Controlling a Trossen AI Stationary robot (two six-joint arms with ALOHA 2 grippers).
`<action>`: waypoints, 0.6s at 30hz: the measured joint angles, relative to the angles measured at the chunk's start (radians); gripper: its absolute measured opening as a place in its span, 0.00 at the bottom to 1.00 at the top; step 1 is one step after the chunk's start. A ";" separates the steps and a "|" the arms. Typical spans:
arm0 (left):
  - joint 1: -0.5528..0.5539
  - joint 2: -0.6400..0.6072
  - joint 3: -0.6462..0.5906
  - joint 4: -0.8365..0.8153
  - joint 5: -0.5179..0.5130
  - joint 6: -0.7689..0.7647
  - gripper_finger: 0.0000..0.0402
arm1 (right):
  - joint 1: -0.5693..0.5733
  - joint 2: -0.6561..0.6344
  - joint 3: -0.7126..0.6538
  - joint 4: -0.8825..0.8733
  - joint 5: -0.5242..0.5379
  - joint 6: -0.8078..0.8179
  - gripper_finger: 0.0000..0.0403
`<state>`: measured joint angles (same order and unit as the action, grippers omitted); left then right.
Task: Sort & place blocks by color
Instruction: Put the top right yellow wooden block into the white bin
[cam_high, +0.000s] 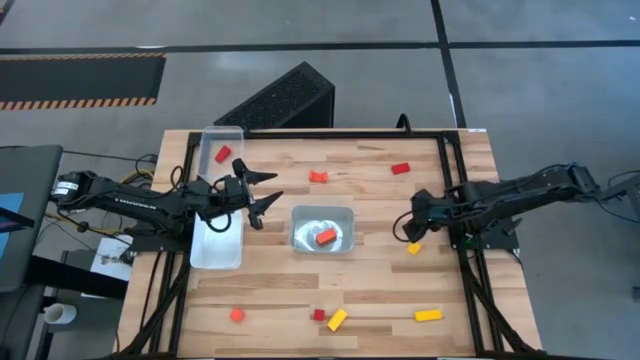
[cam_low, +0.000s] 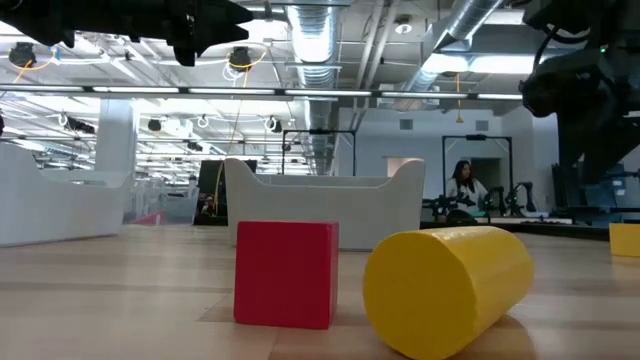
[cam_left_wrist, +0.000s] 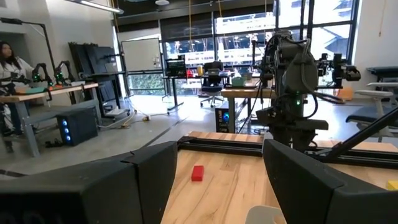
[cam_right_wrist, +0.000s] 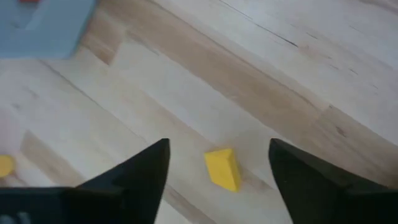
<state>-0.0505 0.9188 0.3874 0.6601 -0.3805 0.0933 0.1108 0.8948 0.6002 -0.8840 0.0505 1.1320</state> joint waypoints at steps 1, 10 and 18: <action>0.000 0.000 0.000 0.000 0.000 0.000 0.57 | 0.000 0.007 -0.001 -0.002 0.000 0.000 0.77; 0.000 0.000 0.000 -0.004 0.006 0.000 0.57 | 0.000 0.129 -0.001 0.003 0.000 -0.042 0.87; 0.000 0.000 0.000 -0.007 0.007 -0.002 0.57 | 0.001 0.241 -0.001 0.011 -0.017 -0.113 0.83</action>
<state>-0.0505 0.9188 0.3878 0.6528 -0.3739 0.0917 0.1116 1.1356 0.5995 -0.8725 0.0332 1.0190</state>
